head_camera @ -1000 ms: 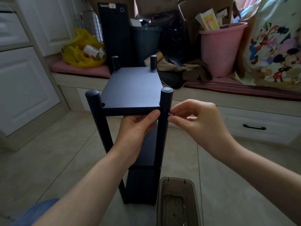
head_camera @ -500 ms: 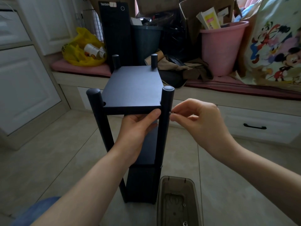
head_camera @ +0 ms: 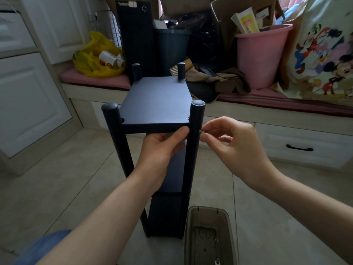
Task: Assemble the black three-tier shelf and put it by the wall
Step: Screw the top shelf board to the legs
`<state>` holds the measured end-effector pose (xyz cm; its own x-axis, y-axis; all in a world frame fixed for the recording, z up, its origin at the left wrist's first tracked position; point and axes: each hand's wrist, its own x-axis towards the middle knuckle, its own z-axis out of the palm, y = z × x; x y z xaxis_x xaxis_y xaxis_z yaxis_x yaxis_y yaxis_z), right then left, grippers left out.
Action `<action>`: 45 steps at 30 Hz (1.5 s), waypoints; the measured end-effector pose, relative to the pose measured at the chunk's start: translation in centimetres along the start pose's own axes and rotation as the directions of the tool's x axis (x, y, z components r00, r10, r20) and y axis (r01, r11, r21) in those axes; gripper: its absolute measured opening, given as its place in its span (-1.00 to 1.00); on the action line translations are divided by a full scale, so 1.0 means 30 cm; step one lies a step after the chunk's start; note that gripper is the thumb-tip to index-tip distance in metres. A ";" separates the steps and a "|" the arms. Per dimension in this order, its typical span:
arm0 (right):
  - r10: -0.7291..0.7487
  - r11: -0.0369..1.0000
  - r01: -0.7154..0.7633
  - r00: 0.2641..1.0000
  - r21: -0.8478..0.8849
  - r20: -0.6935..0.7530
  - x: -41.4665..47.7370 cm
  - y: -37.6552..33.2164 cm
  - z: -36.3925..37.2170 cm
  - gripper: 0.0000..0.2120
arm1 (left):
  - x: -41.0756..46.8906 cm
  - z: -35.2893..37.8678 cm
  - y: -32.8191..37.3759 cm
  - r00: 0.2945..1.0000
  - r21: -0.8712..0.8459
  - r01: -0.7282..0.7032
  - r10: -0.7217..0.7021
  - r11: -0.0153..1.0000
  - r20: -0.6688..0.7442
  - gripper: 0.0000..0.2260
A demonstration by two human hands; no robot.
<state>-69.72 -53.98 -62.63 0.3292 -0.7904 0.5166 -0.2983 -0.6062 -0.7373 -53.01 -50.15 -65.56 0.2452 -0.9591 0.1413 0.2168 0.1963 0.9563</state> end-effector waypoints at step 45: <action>-0.010 0.999 0.010 1.000 -0.042 0.000 0.006 0.012 -0.007 -0.93 | -0.008 0.002 -0.011 0.999 0.015 -0.037 0.036 0.999 0.035 -0.60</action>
<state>-69.94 -54.36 -62.72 0.3321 -0.7845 0.5237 -0.3321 -0.6169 -0.7135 -53.18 -50.00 -65.89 0.2199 -0.9579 0.1846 0.1931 0.2282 0.9543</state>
